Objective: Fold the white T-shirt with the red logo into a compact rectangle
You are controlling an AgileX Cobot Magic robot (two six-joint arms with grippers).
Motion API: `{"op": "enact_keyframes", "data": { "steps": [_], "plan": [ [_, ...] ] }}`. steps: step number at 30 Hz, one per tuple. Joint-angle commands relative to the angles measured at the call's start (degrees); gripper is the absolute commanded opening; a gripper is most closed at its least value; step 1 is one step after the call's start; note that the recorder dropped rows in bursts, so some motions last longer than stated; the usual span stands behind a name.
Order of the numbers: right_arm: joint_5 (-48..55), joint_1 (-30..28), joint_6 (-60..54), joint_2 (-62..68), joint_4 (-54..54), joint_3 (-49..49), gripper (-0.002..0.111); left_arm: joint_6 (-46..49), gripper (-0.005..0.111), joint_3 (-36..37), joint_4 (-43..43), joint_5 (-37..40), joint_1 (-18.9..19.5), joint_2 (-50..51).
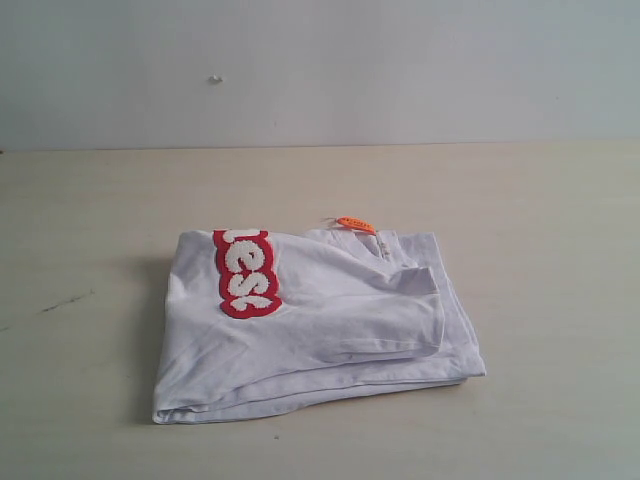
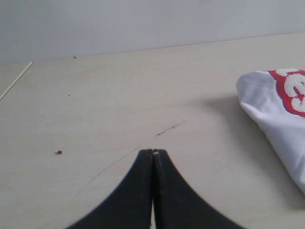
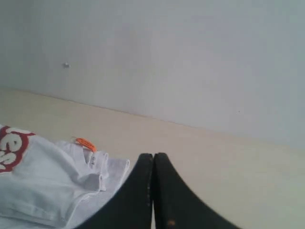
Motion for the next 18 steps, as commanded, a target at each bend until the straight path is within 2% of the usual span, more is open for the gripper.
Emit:
{"op": "enact_keyframes", "data": {
  "steps": [1,10,18],
  "plan": [
    [-5.8,-4.3,0.6,-0.2,-1.5,4.2,0.000,-0.5,0.000,0.2,-0.5,-0.4,0.1,-0.4],
    [-7.4,-15.6,3.4,-2.9,-0.4,7.1,0.000,-0.5,0.000,0.2,-0.5,-0.4,0.1,-0.4],
    [0.7,-19.9,3.3,-2.9,-0.9,7.1,0.000,-0.5,0.000,0.2,-0.5,-0.4,0.1,-0.4]
  ]
}}
